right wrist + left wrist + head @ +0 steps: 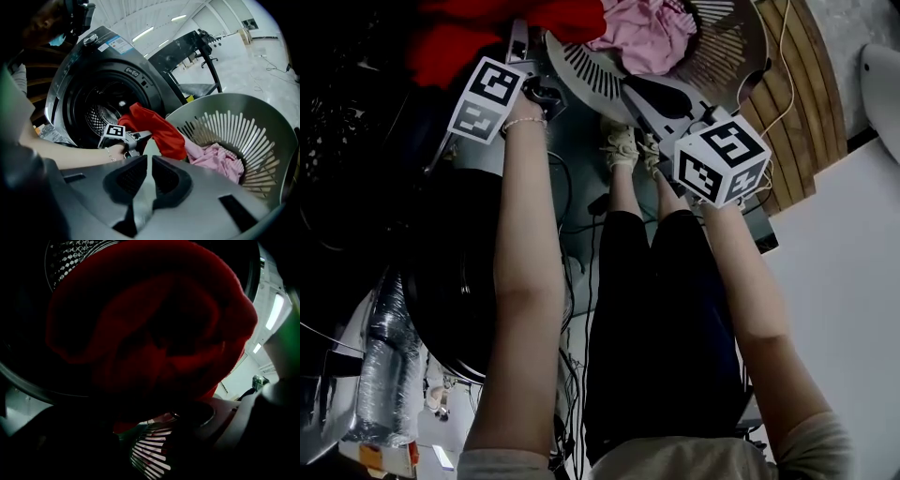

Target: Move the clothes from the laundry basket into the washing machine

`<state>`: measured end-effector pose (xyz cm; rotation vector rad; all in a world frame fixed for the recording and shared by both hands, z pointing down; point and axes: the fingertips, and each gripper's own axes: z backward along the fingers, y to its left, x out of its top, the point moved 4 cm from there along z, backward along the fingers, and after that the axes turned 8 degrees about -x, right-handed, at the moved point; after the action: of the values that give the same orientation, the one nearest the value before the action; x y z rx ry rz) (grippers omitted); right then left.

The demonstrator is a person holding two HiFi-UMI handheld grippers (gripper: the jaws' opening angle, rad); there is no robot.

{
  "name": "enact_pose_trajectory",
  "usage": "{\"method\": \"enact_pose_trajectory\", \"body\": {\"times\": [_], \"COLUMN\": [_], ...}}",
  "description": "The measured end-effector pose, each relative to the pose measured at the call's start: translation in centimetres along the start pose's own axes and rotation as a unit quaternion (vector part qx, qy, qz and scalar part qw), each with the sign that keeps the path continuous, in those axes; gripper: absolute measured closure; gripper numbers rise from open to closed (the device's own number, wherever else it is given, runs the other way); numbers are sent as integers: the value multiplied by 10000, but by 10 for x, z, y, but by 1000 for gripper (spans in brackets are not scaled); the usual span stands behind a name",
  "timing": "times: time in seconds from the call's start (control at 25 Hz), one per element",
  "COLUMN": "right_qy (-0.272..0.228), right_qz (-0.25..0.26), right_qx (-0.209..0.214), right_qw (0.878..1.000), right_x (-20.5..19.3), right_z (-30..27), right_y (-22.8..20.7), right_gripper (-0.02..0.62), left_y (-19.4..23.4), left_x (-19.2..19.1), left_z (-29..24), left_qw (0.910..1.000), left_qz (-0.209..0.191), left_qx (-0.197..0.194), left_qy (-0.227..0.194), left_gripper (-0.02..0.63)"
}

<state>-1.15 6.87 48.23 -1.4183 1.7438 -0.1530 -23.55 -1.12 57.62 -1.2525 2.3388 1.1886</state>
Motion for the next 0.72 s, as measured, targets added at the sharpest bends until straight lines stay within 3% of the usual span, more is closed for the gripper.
{"method": "enact_pose_trajectory", "body": {"times": [0.08,0.2,0.24,0.36,0.44,0.64,0.72], "right_qy": [19,18,14,1,-20,-87,-105], "right_qz": [19,51,64,116,128,178,183], "right_qx": [7,9,11,36,57,109,124], "right_qw": [10000,10000,10000,9999,9999,9997,9997], "right_x": [0,2,3,8,13,23,25], "right_z": [0,0,0,1,2,3,3], "right_y": [-1,-2,-2,1,4,11,13], "right_gripper": [557,557,557,557,557,557,557], "left_y": [-3,-25,-34,-56,-67,-68,-66], "left_x": [1,8,11,26,39,109,144], "left_z": [1,5,7,18,26,57,69], "left_qw": [9998,9951,9906,9678,9547,9338,9196], "left_qz": [-182,-973,-1359,-2514,-2964,-3321,-3453], "left_qx": [-39,-106,-102,93,225,750,1036], "left_qy": [24,103,103,33,-148,-1102,-1560], "left_gripper": [236,499,548,560,561,566,566]}}
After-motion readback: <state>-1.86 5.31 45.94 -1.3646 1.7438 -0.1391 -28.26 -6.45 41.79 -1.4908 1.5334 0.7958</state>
